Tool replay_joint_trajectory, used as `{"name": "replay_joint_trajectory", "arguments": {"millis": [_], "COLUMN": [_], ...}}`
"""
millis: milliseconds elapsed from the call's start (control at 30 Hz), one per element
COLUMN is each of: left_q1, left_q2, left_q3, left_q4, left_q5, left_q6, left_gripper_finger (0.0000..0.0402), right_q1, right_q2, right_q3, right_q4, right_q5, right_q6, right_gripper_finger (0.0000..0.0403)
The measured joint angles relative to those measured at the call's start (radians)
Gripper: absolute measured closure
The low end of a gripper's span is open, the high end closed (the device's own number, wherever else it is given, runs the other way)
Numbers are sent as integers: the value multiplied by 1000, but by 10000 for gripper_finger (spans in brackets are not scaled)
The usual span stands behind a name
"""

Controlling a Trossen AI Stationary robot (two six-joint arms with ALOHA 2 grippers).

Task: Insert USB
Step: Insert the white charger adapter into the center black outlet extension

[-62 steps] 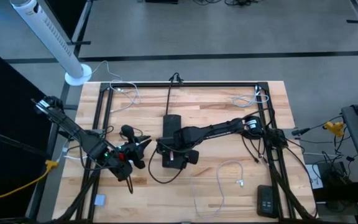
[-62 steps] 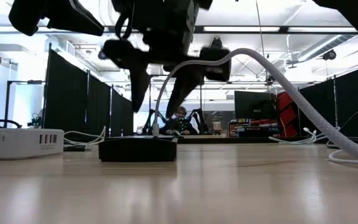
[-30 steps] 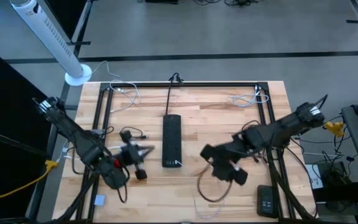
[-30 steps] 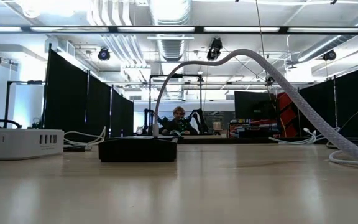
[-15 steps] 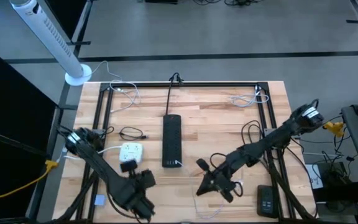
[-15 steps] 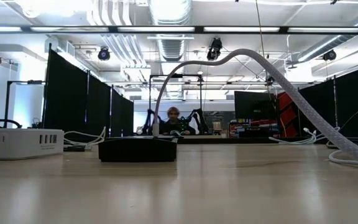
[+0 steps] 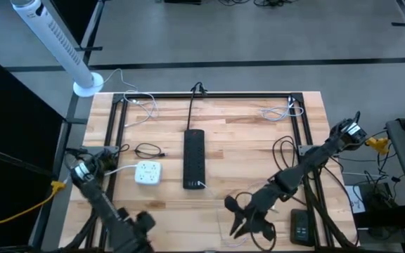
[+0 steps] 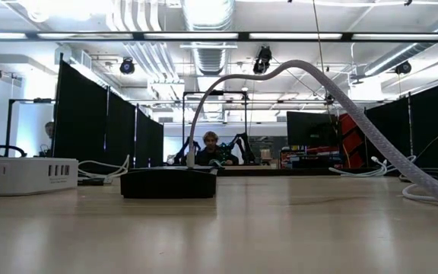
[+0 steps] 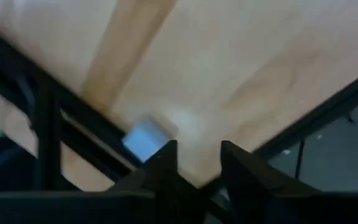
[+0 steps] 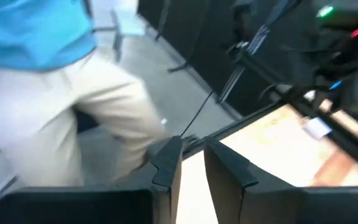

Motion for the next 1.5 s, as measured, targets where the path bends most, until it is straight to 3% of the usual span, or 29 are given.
{"name": "replay_joint_trajectory", "arguments": {"millis": [267,400,567,800,900,1033,1300,1500], "left_q1": [-176,-220,-216,-179,-156,-111,-103,-103], "left_q2": [-4,-9,-10,-4,1,1,9,9], "left_q3": [-36,-115,-184,-224,-229,-249,-355,-390], "left_q4": [58,123,147,147,212,214,227,232], "left_q5": [-1,-8,8,25,-76,-102,108,154], "left_q6": [-375,-484,-499,-471,-366,-205,-13,23], "left_gripper_finger": [192,197,228,269,288,319,380,400], "right_q1": [30,30,30,30,32,35,37,39], "right_q2": [-18,-25,-27,-26,-26,-26,-26,-26], "right_q3": [14,15,15,14,14,14,14,14], "right_q4": [-37,-34,-37,-38,-38,-38,-42,-42], "right_q5": [72,86,89,89,90,90,105,105], "right_q6": [-48,-48,-47,-21,-21,-20,-2,-2], "right_gripper_finger": [319,328,346,362,364,361,363,366]}}
